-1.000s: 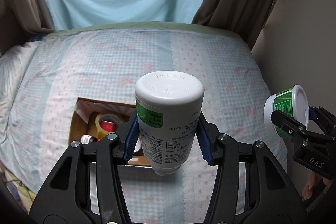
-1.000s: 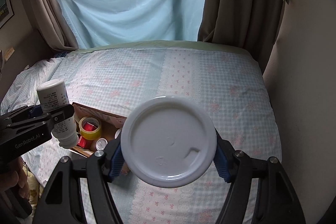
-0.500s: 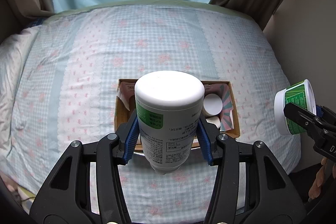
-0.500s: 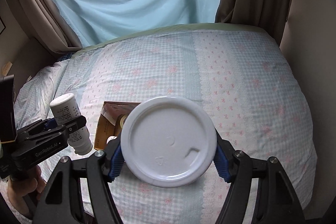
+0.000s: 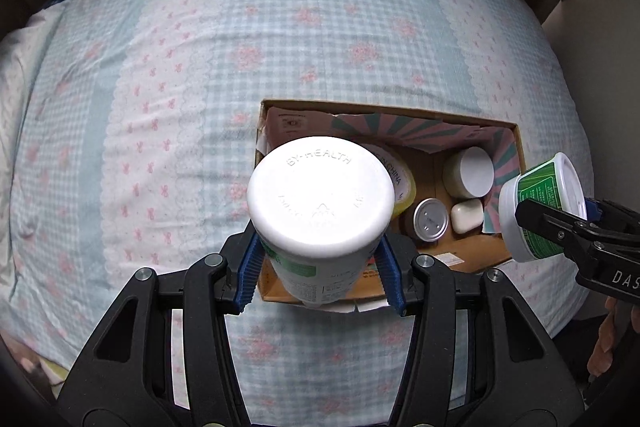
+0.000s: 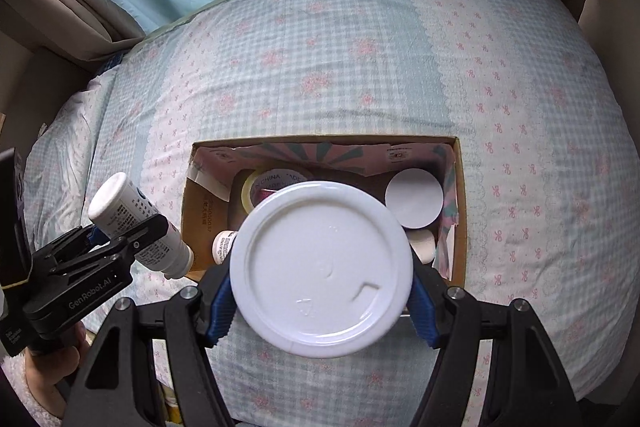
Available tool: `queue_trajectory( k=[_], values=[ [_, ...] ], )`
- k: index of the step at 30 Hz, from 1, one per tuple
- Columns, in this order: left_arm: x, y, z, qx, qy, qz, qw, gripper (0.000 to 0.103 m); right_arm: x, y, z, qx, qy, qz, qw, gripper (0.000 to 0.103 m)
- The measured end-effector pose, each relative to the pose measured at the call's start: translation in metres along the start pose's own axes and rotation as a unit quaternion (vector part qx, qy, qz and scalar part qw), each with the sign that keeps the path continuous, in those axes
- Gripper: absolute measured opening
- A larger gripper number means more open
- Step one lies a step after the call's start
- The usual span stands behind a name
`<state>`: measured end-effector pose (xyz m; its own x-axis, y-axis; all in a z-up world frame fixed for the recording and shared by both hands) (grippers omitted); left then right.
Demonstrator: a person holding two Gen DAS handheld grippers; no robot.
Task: Organize rigid objects
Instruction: 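Carry the pill bottle with the left tool while the right tool carries the green-labelled jar over the box, then release the pill bottle with the left tool while the right tool releases the green-labelled jar into the box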
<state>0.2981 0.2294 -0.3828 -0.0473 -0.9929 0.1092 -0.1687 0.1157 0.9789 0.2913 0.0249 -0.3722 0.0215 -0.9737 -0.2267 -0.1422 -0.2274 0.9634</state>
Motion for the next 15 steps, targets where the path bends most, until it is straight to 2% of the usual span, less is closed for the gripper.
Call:
queue_trajectory(
  k=[7, 12, 15],
  values=[
    [-0.008, -0.06, -0.009, -0.057, 0.0, -0.017, 0.9982, 0.047, 0.02, -0.071, -0.021, -0.075, -0.016, 0.005, 0.997, 0.067],
    [0.0, -0.073, -0.019, -0.063, -0.04, -0.041, 0.9964, 0.047, 0.031, -0.095, -0.031, -0.096, -0.024, 0.002, 0.995, 0.067],
    [0.004, -0.078, -0.025, -0.069, -0.05, -0.042, 0.9954, 0.047, 0.032, -0.1, -0.036, -0.098, -0.023, 0.003, 0.995, 0.067]
  ],
)
Point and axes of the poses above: each gripper's, at about its wrist camera, not at the fingertips, and y roughly against the way its jaws point, x to its right, z to its underside, the point moved 4 cm from there along -y, roughly the way its jaws point, and after that the axes turned 4 degrees about -x, right-handed, at the moved point
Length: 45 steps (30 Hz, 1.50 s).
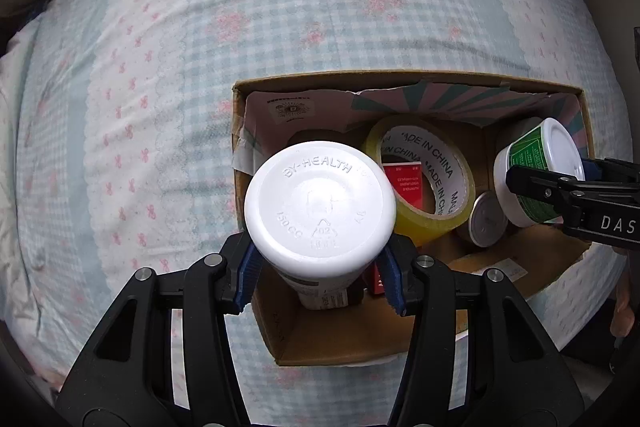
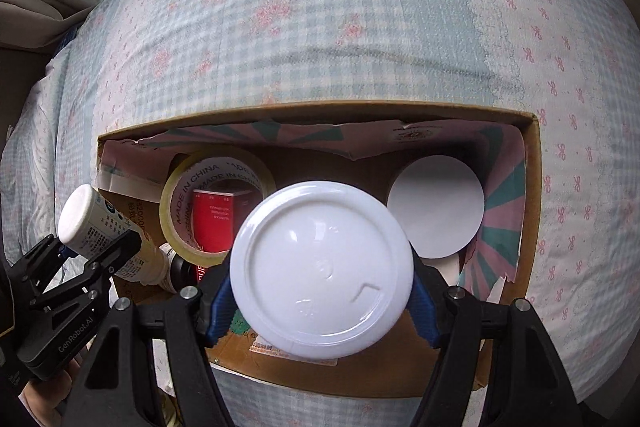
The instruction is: Organize rigid objects
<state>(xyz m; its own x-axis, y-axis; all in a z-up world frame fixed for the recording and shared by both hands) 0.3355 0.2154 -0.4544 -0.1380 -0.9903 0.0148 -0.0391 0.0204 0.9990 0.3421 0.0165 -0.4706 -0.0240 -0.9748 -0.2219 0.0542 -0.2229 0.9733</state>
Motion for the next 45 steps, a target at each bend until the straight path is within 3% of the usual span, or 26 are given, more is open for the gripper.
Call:
queue_trajectory(
  k=[2, 3, 4, 5, 6, 14, 22, 30, 36, 40, 45],
  values=[
    [0.005, 0.0, -0.003, -0.003, -0.009, 0.008, 0.9999, 0.049, 0.0, -0.002, -0.003, -0.003, -0.002, -0.006, 1.0, 0.068],
    [0.009, 0.001, -0.004, -0.003, -0.019, 0.006, 0.9998, 0.067, 0.001, 0.002, -0.003, 0.006, -0.007, -0.011, 1.0, 0.072],
    [0.012, 0.003, -0.003, 0.0, -0.028, -0.003, 0.9996, 0.097, 0.003, 0.006, -0.004, 0.017, -0.014, -0.012, 1.0, 0.086],
    [0.015, 0.008, -0.003, 0.011, -0.036, -0.009, 0.9992, 0.102, 0.004, 0.01, -0.005, 0.027, -0.022, -0.008, 0.999, 0.094],
    [0.017, 0.014, -0.001, 0.025, -0.043, -0.01, 0.9987, 0.103, 0.006, 0.015, -0.005, 0.036, -0.028, -0.006, 0.999, 0.102],
    [0.02, 0.041, 0.018, 0.039, -0.035, 0.001, 0.9986, 0.103, 0.015, 0.027, 0.013, 0.029, -0.042, -0.009, 0.999, 0.102],
    [0.02, 0.081, 0.044, 0.078, -0.02, 0.008, 0.9968, 0.103, 0.008, 0.064, 0.038, 0.06, -0.041, -0.012, 0.997, 0.102],
    [0.029, 0.147, 0.083, 0.14, -0.018, 0.015, 0.9898, 0.103, -0.001, 0.121, 0.082, 0.117, -0.039, 0.0, 0.992, 0.102],
    [0.038, 0.221, 0.104, 0.206, -0.02, 0.009, 0.9782, 0.103, -0.002, 0.186, 0.12, 0.172, -0.02, 0.024, 0.985, 0.102],
    [0.05, 0.277, 0.113, 0.246, -0.015, -0.026, 0.9687, 0.103, -0.007, 0.252, 0.146, 0.236, 0.003, 0.05, 0.97, 0.102],
    [0.069, 0.357, 0.134, 0.326, -0.005, -0.02, 0.9452, 0.103, -0.01, 0.33, 0.181, 0.315, 0.029, 0.074, 0.946, 0.102]
  ],
)
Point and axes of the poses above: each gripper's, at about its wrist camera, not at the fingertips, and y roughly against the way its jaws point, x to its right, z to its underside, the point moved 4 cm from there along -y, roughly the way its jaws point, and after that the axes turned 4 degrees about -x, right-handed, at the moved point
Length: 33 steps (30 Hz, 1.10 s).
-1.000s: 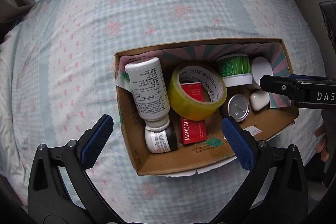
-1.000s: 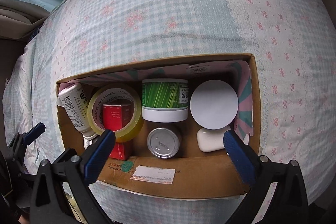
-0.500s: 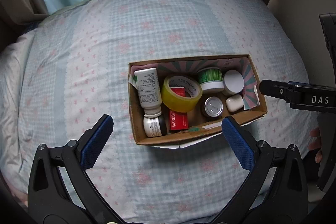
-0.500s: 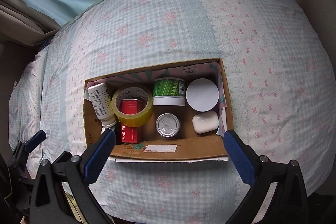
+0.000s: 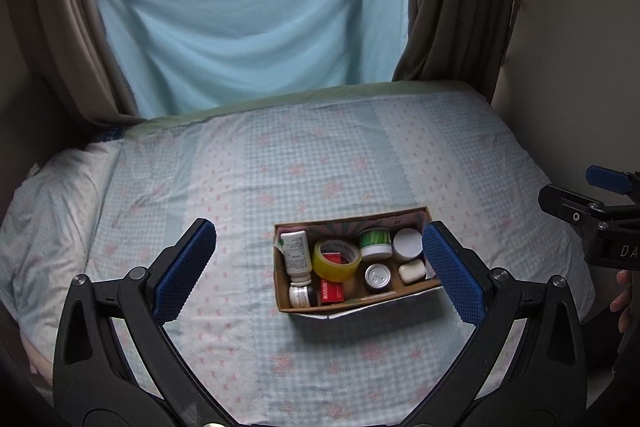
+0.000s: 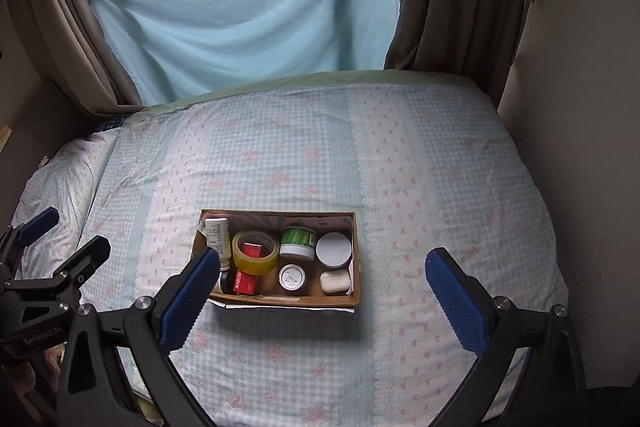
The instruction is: Organize rigid objects
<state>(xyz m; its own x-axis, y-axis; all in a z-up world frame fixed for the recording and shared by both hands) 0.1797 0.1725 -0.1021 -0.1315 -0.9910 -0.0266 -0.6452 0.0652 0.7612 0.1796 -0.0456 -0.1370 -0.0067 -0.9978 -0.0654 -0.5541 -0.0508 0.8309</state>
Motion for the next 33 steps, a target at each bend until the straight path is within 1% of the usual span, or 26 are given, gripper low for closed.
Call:
queue_trajectory(
  k=[4, 6, 9, 14, 17, 21, 33],
  values=[
    [0.015, 0.057, -0.009, 0.07, 0.023, 0.009, 0.9973, 0.103, 0.015, 0.053, -0.004, 0.052, 0.005, 0.006, 0.999, 0.102],
    [0.022, 0.077, -0.008, 0.091, 0.033, 0.009, 0.9953, 0.103, 0.024, 0.073, -0.002, 0.071, 0.008, 0.015, 0.997, 0.102],
    [0.034, 0.093, -0.005, 0.112, 0.042, 0.007, 0.9928, 0.103, 0.037, 0.097, 0.002, 0.098, 0.01, 0.028, 0.995, 0.102],
    [0.052, 0.108, 0.002, 0.13, 0.045, 0.0, 0.9904, 0.103, 0.054, 0.124, 0.012, 0.132, 0.012, 0.04, 0.99, 0.102],
    [0.06, 0.115, 0.005, 0.14, 0.049, 0.006, 0.989, 0.103, 0.062, 0.131, 0.016, 0.145, 0.01, 0.044, 0.988, 0.102],
    [0.071, 0.122, 0.007, 0.149, 0.043, 0.0, 0.9879, 0.103, 0.069, 0.14, 0.02, 0.159, 0.008, 0.042, 0.986, 0.102],
    [0.076, 0.129, 0.011, 0.151, 0.048, -0.004, 0.9874, 0.103, 0.073, 0.145, 0.022, 0.17, 0.012, 0.033, 0.985, 0.102]
  ],
)
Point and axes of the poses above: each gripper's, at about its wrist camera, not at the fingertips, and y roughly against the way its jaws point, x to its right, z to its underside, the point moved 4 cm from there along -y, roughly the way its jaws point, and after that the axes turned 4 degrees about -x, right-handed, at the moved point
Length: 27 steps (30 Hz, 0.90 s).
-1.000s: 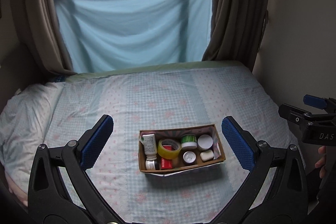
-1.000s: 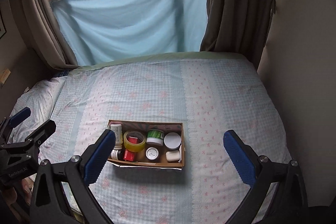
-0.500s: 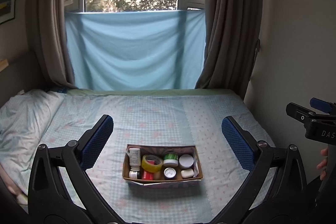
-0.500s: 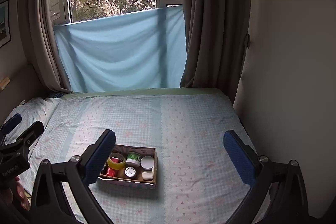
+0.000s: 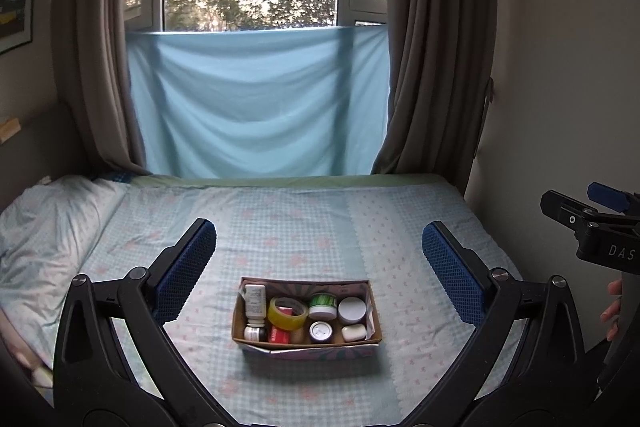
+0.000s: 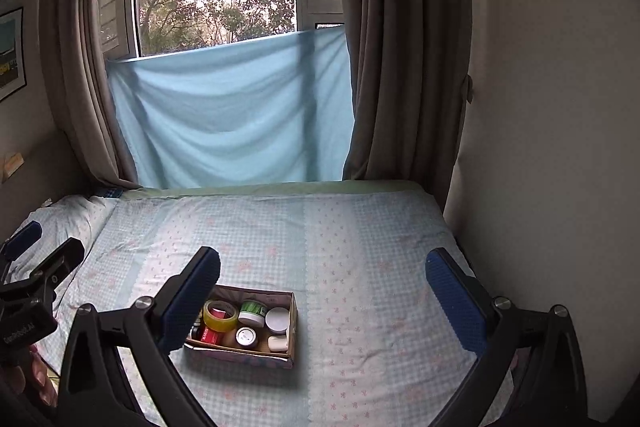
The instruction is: Organize rigid objects
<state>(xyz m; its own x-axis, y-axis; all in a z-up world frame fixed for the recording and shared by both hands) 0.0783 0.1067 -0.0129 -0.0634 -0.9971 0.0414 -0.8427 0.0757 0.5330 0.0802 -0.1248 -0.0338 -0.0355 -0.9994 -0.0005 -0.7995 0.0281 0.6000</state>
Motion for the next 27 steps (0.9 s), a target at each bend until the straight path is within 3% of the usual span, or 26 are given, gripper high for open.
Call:
queue_trajectory(
  k=[27],
  values=[
    [-0.0008, 0.0025, 0.0073, -0.006, 0.005, -0.004, 1.0, 0.103, -0.0016, 0.0013, -0.0016, 0.003, -0.003, -0.013, 1.0, 0.102]
  ],
)
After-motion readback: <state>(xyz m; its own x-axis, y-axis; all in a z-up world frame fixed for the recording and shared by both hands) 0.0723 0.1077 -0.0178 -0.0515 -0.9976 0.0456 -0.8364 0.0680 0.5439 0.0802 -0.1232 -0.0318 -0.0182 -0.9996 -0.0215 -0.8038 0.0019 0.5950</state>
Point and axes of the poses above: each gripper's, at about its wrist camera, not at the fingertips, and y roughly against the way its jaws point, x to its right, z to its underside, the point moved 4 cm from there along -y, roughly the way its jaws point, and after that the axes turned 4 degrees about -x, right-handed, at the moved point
